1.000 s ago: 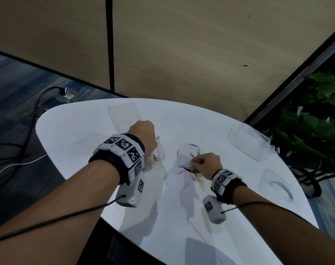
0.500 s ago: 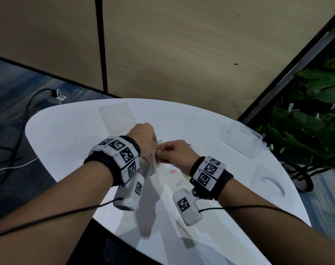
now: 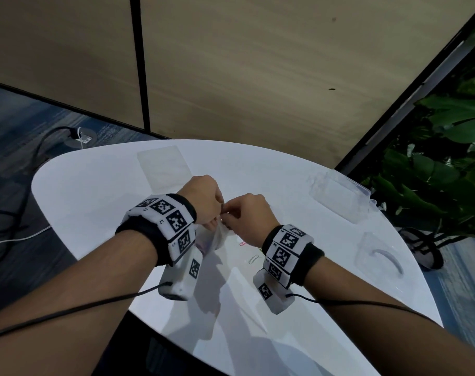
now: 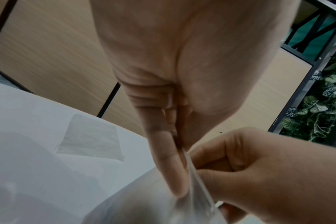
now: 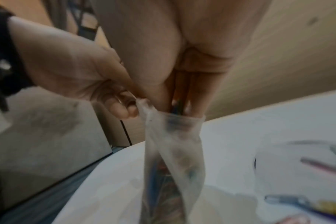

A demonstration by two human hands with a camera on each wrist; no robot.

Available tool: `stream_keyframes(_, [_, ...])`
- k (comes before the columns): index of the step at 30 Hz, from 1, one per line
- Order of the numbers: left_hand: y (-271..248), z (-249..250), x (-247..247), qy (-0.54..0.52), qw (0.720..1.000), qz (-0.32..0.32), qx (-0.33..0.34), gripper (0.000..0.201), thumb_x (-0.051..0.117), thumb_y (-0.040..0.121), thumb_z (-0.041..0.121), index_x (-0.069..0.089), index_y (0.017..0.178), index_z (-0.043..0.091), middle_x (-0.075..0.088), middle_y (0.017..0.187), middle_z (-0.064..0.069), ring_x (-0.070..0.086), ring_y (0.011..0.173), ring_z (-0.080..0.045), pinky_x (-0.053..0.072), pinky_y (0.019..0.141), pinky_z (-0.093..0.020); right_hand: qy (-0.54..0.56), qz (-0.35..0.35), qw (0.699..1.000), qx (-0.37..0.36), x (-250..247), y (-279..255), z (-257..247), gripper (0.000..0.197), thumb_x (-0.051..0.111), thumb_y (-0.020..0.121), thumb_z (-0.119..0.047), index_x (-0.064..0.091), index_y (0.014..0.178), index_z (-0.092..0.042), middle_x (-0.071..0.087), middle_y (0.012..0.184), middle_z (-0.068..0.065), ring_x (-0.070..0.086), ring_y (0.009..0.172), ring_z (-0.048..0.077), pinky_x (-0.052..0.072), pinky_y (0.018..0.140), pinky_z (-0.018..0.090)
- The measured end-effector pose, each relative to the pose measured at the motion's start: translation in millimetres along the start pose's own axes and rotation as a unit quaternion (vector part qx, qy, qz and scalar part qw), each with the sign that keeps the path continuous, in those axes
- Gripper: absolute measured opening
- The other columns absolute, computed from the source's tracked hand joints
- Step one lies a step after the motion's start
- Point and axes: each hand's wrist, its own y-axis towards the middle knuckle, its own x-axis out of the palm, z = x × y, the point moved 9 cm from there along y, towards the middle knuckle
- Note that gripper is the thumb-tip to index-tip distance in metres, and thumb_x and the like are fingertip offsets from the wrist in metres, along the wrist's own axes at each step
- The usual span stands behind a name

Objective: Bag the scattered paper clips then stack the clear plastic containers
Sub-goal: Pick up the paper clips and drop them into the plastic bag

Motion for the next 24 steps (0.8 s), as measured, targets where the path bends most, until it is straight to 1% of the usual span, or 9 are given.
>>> stream_keyframes(1, [-0.5,0.5,0.8,0.0,1.0,-0.002,0.003,0.026,0.049,0.096,-0.003,0.075,0.094,-0.001,0.076,0.08,-0.021,0.078,0.072,-0.03,0.065,0.073,-0.04,-0.046,-0.021,0.998,-0.024,2.2,-0.1,-6.4,0.025,0.057,0.084,-0.014,0.078,0.091,-0.024,0.064,0.063,-0.007,0.056,0.062,0.014,0.044,0.058,0.023])
stream_keyframes(3, [-0.4,1.5,1.1,0.002,1.0,-0.005,0.009,0.025,0.05,0.096,-0.003,0.075,0.094,-0.003,0.076,0.079,-0.021,0.078,0.072,-0.031,0.065,0.074,-0.041,-0.053,-0.065,0.995,-0.046,3.4,0.8,-12.3,0.027,0.052,0.084,-0.008,0.077,0.088,-0.018,0.068,0.067,-0.001,0.056,0.063,0.021,0.048,0.061,0.028])
stream_keyframes(6, [-0.6,-0.3,-3.6,0.001,1.0,-0.002,0.013,0.021,0.051,0.099,0.004,0.072,0.1,0.0,0.076,0.079,-0.02,0.078,0.074,-0.032,0.065,0.075,-0.042,0.18,-0.073,0.981,0.021,-13.6,6.3,5.3,0.028,0.049,0.087,0.003,0.074,0.084,-0.011,0.074,0.082,0.01,0.07,0.068,0.024,0.059,0.07,0.034])
stream_keyframes(8, [-0.3,-3.8,-6.7,-0.005,1.0,0.001,0.013,0.02,0.052,0.101,0.007,0.071,0.104,0.001,0.075,0.076,-0.018,0.078,0.075,-0.033,0.065,0.074,-0.041,0.278,-0.017,0.955,0.107,-26.0,12.6,50.4,0.029,0.047,0.089,0.005,0.073,0.082,-0.007,0.073,0.082,0.013,0.069,0.07,0.025,0.06,0.076,0.045])
stream_keyframes(10, [-0.6,-8.2,-9.6,-0.009,1.0,0.004,0.013,0.017,0.054,0.101,0.01,0.07,0.103,0.004,0.073,0.071,-0.015,0.077,0.075,-0.033,0.065,0.073,-0.041,0.185,0.046,0.967,0.168,-37.3,16.6,103.9,0.027,0.05,0.09,-0.002,0.074,0.087,-0.013,0.074,0.091,0.009,0.069,0.084,0.027,0.055,0.09,0.051])
stream_keyframes(13, [-2.5,-13.9,-14.3,-0.01,1.0,0.006,0.016,0.011,0.057,0.1,0.012,0.066,0.093,0.011,0.073,0.073,-0.017,0.077,0.073,-0.034,0.065,0.072,-0.041,-0.107,-0.044,0.969,0.22,-19.3,9.8,158.7,0.036,0.045,0.1,-0.021,0.056,0.133,-0.011,0.054,0.14,0.011,0.049,0.13,0.028,0.036,0.11,0.034])
stream_keyframes(17, [-5.4,-14.7,-16.9,-0.012,1.0,0.004,0.021,0.013,0.058,0.101,0.016,0.062,0.09,0.012,0.074,0.08,-0.021,0.076,0.076,-0.037,0.065,0.072,-0.043,-0.116,-0.067,0.978,0.159,18.7,11.1,164.9,0.034,0.037,0.1,-0.016,0.044,0.132,-0.006,0.047,0.139,0.017,0.046,0.126,0.033,0.039,0.101,0.037])
stream_keyframes(21, [-4.3,-13.7,-16.6,-0.003,1.0,0.01,0.028,0.01,0.056,0.101,0.015,0.064,0.101,0.008,0.072,0.078,-0.015,0.074,0.066,-0.028,0.064,0.064,-0.038,-0.157,-0.128,0.977,0.067,61.0,8.2,141.4,0.051,0.027,0.103,-0.026,0.024,0.153,-0.017,0.016,0.161,0.012,0.017,0.148,0.03,0.021,0.119,0.042])
stream_keyframes(24, [-3.4,-13.3,-15.1,0.005,0.999,0.011,0.031,0.01,0.055,0.101,0.012,0.064,0.102,0.009,0.07,0.077,-0.011,0.069,0.059,-0.02,0.064,0.063,-0.038,-0.259,-0.155,0.953,-0.035,83.6,-8.5,126.5,0.062,0.016,0.093,-0.04,0.022,0.151,-0.02,0.016,0.159,0.017,0.023,0.142,0.038,0.031,0.112,0.054])
